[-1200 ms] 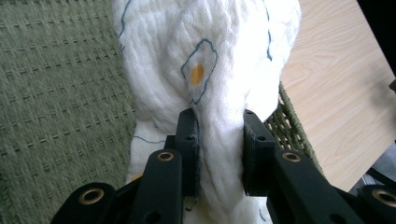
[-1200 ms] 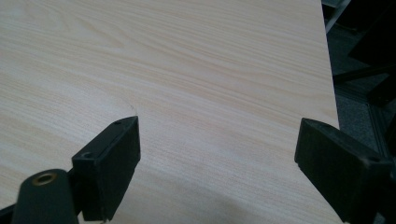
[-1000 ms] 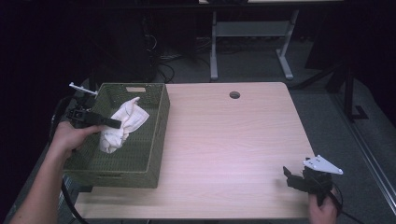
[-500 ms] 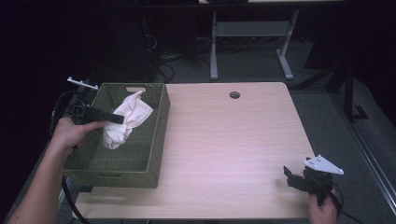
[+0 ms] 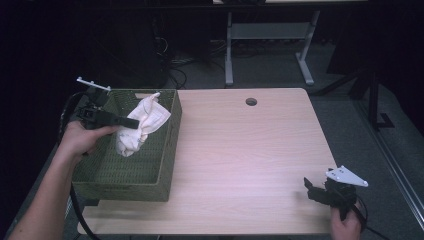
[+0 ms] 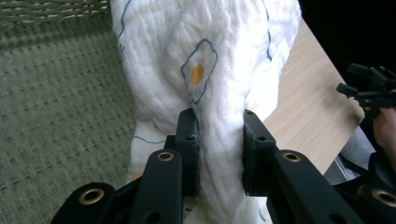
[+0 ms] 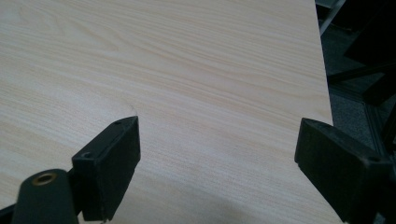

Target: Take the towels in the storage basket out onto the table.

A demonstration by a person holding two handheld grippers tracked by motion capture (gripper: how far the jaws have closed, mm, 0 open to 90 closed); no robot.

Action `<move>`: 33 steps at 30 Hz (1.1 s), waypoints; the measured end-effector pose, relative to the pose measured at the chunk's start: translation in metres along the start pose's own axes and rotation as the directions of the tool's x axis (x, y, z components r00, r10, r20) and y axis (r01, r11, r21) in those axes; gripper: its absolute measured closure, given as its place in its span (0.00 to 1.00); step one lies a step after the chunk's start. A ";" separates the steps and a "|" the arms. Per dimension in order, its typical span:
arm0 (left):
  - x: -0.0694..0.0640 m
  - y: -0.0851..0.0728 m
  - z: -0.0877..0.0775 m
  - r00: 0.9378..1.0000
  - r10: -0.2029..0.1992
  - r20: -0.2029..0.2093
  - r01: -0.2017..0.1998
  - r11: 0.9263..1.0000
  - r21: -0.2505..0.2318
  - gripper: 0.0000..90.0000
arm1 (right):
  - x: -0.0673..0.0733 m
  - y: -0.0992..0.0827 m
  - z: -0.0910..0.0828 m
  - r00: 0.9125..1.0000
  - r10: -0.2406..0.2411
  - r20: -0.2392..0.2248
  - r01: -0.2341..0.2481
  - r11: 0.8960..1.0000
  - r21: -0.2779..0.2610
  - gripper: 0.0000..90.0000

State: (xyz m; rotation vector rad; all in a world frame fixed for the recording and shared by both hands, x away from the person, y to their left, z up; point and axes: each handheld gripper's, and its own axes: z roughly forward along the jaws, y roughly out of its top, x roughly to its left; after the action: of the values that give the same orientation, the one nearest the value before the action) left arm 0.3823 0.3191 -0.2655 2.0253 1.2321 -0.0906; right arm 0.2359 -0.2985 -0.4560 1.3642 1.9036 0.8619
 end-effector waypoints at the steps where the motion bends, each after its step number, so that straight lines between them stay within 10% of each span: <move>1: -0.004 0.002 0.001 1.000 0.009 0.005 -0.009 1.000 0.000 0.80 | 0.000 0.000 0.000 1.000 0.001 0.001 -0.001 1.000 -0.001 0.15; 33: -0.048 0.027 0.037 0.993 0.099 0.061 -0.102 0.994 0.042 0.80 | -0.002 0.000 -0.003 1.000 0.006 0.002 -0.006 1.000 -0.009 0.15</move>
State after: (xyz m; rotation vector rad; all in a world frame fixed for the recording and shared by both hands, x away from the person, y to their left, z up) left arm 0.3889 0.2536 -0.2568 2.1055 1.0985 -0.1296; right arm 0.2344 -0.3012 -0.4544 1.3657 1.8929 0.8700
